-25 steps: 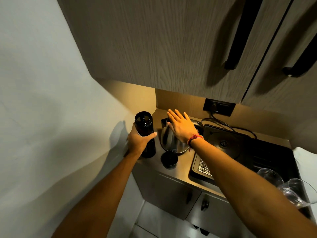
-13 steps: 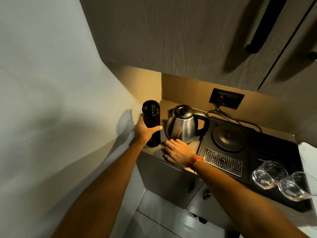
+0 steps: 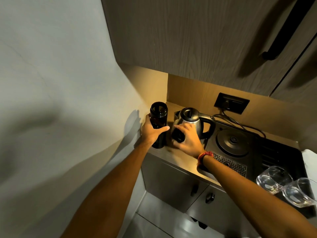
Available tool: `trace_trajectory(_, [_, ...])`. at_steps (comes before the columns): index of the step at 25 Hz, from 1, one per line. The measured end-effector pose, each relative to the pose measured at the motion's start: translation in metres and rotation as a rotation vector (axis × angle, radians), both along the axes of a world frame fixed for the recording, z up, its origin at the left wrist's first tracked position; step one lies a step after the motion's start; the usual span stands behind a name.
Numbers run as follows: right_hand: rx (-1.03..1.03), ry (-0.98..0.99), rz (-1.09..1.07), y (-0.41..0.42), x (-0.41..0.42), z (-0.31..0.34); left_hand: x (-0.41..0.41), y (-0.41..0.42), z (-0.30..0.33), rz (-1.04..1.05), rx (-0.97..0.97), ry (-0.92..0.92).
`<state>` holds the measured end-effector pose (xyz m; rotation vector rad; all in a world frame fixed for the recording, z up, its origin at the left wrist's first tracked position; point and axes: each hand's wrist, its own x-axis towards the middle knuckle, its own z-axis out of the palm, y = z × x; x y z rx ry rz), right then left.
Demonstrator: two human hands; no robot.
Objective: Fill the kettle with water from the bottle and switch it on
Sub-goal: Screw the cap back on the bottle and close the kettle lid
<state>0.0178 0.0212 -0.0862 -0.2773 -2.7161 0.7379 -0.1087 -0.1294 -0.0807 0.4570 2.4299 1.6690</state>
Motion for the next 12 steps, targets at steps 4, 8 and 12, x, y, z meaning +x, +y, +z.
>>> trace_trajectory(4, [-0.127,0.315,-0.1,0.0,-0.042,0.08,-0.002,-0.006,0.006,-0.041,0.087,0.006])
trace_trajectory(8, [0.231,0.206,0.169,-0.031,-0.074,0.112,-0.004,-0.004,0.02,-0.011,0.031,0.088])
trace_trajectory(12, [0.51,0.099,0.245,-0.045,-0.086,0.106,-0.003,-0.004,0.025,-0.039,0.012,0.18])
